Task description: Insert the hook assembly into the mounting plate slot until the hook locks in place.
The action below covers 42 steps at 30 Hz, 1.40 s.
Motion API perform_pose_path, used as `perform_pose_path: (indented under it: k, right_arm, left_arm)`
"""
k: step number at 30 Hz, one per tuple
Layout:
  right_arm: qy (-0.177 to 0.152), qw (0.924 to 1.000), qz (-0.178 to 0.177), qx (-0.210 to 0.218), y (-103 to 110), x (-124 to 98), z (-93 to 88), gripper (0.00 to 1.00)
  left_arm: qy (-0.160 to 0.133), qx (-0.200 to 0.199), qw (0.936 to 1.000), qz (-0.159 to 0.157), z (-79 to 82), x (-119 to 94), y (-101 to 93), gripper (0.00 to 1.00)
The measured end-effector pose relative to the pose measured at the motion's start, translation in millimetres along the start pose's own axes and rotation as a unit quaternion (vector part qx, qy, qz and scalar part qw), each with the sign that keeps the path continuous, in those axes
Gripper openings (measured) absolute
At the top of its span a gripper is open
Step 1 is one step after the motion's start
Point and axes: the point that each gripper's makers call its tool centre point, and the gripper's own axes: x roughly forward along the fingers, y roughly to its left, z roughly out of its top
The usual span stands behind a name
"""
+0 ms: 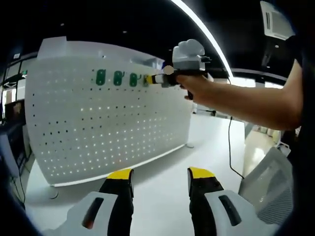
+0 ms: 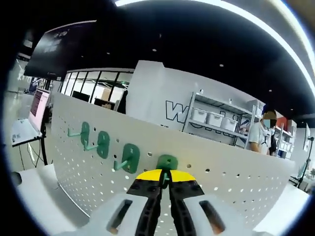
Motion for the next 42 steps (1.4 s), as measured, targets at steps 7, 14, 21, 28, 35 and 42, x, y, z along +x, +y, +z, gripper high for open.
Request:
perform_pose_path:
  k: [7,14,21,28,35,42]
  right_arm:
    - [0.005,1.0,0.008,0.0,0.8,0.6,-2.9,0.04]
    - [0.009,0.9999,0.014,0.002,0.6,-1.3,-8.1,0.07]
    - [0.009,0.9998,0.017,0.001,-0.5,-6.0,-13.3,0.09]
    - [-0.001,0.9998,0.022,0.0,-0.9,-10.3,-11.9,0.13]
    - [0.003,0.9997,0.025,0.008,-4.9,-20.2,-20.0,0.19]
    - [-0.005,0.9986,0.041,0.031,-6.8,-33.1,-16.9,0.33]
  left_arm:
    - [0.0,0.001,1.0,0.002,1.2,-1.3,0.1,0.45]
    - [0.001,0.003,1.0,0.002,2.4,-2.0,-1.5,0.45]
    - [0.001,0.006,1.0,0.002,3.7,-2.7,-3.2,0.45]
    - [0.001,0.007,1.0,0.004,5.3,-3.6,-4.1,0.45]
    - [-0.001,0.01,0.9999,0.008,7.9,-6.2,-3.6,0.45]
    - [-0.004,0.015,0.9998,0.015,13.1,-10.0,-3.3,0.45]
